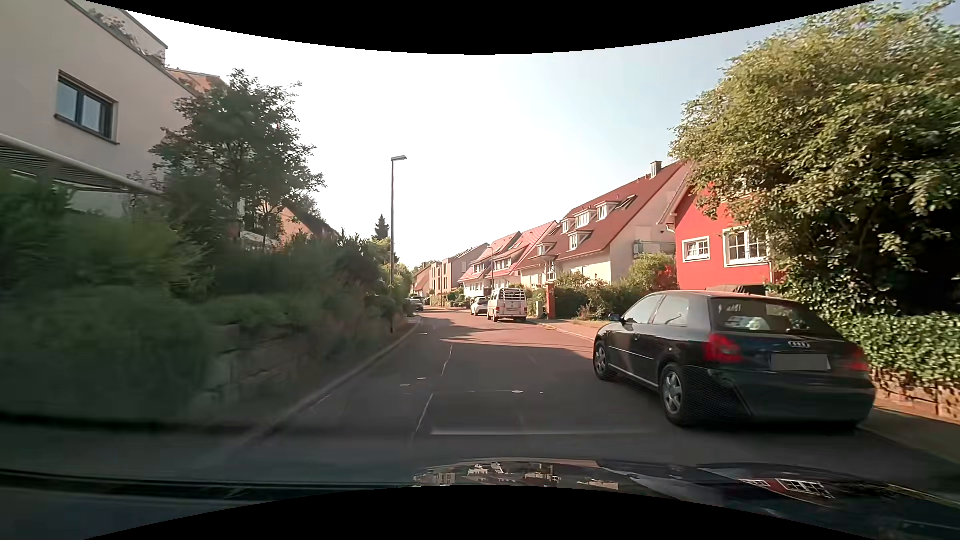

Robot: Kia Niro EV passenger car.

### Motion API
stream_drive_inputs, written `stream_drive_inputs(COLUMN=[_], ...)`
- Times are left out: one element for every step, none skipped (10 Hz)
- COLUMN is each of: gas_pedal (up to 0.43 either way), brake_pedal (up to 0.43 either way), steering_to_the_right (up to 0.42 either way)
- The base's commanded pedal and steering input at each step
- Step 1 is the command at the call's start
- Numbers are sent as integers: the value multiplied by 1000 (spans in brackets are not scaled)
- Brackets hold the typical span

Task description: Follow the waypoints while adhering to traffic rules and regulations

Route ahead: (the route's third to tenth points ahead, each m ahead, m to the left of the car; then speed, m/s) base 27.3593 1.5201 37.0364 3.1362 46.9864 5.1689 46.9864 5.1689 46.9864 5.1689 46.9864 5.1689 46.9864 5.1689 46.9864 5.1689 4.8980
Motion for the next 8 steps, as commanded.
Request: stream_drive_inputs(gas_pedal=[39, 39, 39, 39, 39, 39, 39, 39], brake_pedal=[0, 0, 0, 0, 0, 0, 0, 0], steering_to_the_right=[-22, -21, -19, -18, -18, -17, -17, -17])
